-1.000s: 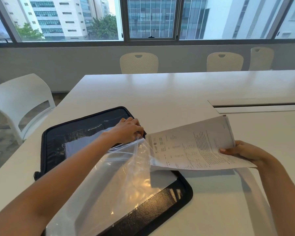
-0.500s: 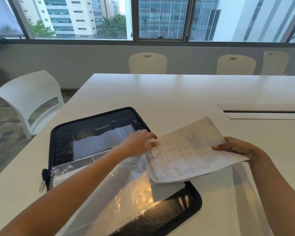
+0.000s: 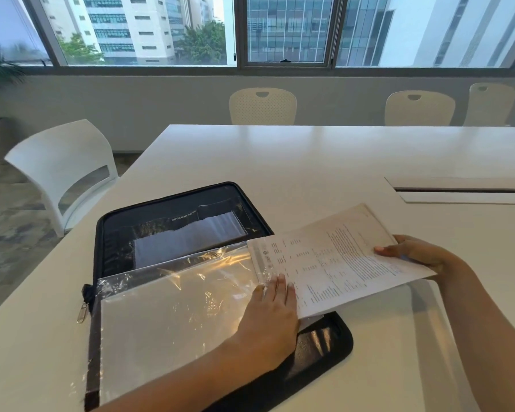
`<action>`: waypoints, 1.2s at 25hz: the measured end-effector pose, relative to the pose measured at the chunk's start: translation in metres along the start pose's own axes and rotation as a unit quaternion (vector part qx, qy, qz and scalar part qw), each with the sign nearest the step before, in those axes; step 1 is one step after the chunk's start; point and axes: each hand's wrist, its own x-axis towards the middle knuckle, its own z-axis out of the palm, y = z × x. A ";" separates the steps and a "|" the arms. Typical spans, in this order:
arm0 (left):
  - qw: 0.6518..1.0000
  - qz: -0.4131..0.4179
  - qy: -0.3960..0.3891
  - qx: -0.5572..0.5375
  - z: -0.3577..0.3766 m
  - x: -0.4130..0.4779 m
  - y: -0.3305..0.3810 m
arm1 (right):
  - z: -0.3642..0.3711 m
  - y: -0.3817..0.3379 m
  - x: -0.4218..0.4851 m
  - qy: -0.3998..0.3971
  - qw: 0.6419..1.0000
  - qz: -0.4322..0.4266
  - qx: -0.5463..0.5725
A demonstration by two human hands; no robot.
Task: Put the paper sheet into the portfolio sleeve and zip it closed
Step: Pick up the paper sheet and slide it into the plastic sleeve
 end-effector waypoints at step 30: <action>0.991 -0.057 0.099 -0.069 0.029 0.004 0.052 | 0.146 -0.003 -0.009 0.292 0.932 -0.076 -0.199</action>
